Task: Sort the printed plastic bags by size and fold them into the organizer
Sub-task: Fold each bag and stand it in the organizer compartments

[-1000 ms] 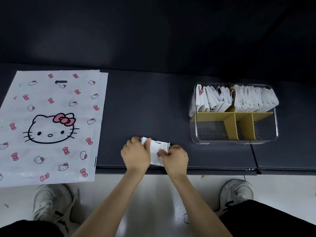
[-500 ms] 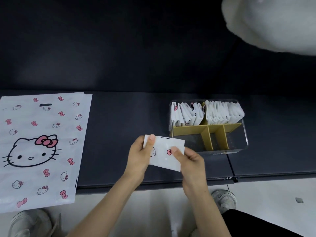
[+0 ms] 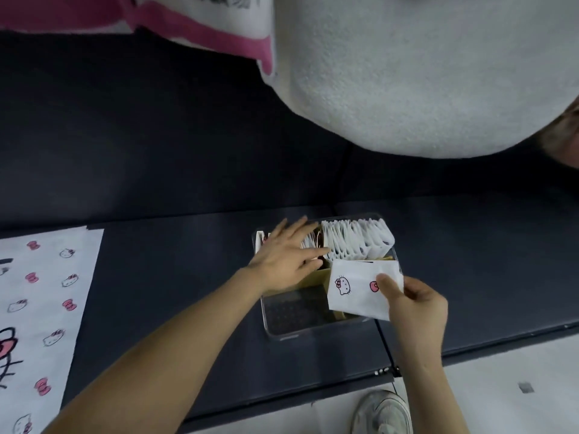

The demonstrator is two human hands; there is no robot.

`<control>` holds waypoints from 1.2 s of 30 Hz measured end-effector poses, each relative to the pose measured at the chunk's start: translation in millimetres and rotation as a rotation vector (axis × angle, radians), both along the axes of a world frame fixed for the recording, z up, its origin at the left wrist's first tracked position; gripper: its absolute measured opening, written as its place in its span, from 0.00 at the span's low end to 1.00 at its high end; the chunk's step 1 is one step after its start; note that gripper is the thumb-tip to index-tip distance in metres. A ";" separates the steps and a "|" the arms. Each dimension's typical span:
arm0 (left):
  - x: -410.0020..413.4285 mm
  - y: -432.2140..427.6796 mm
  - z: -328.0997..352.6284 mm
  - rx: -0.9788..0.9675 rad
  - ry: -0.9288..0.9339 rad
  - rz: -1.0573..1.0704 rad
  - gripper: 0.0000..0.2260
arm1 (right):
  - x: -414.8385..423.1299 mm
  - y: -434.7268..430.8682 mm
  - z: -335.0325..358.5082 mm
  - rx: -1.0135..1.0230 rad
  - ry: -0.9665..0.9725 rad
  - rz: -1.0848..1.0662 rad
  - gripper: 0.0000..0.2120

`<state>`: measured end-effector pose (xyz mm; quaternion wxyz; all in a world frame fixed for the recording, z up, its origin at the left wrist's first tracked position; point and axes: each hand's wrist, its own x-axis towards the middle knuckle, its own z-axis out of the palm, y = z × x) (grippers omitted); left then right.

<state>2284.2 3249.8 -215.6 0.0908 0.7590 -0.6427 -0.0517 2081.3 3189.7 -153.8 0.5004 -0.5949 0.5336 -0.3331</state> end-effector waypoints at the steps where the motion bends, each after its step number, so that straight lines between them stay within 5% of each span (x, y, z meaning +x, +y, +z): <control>1: 2.1 0.0 -2.7 0.029 -0.005 0.002 0.21 | 0.7 -1.5 -0.6 -0.010 0.006 0.001 0.09; 4: 9.3 11.1 -13.0 -0.053 0.009 0.037 0.29 | 6.8 -4.2 -2.8 -0.042 0.033 0.013 0.10; 10: 12.5 34.0 -28.1 -0.215 -0.069 0.126 0.19 | 50.0 -3.9 -4.0 -0.284 0.219 0.092 0.16; 16: 9.5 41.4 -35.8 -0.280 0.019 0.164 0.18 | 110.5 -8.5 -12.7 -0.685 0.538 0.214 0.07; 27: 5.2 42.7 -40.1 -0.309 0.104 0.200 0.19 | 134.0 -23.9 -34.8 -0.676 0.878 0.433 0.10; 32: 7.0 42.6 -44.1 -0.362 0.109 0.183 0.17 | 122.8 -6.5 -48.4 -0.522 0.614 0.556 0.19; 36: 9.2 44.7 -46.2 -0.400 0.141 0.174 0.18 | 115.1 -0.5 -57.0 -0.658 0.761 0.463 0.13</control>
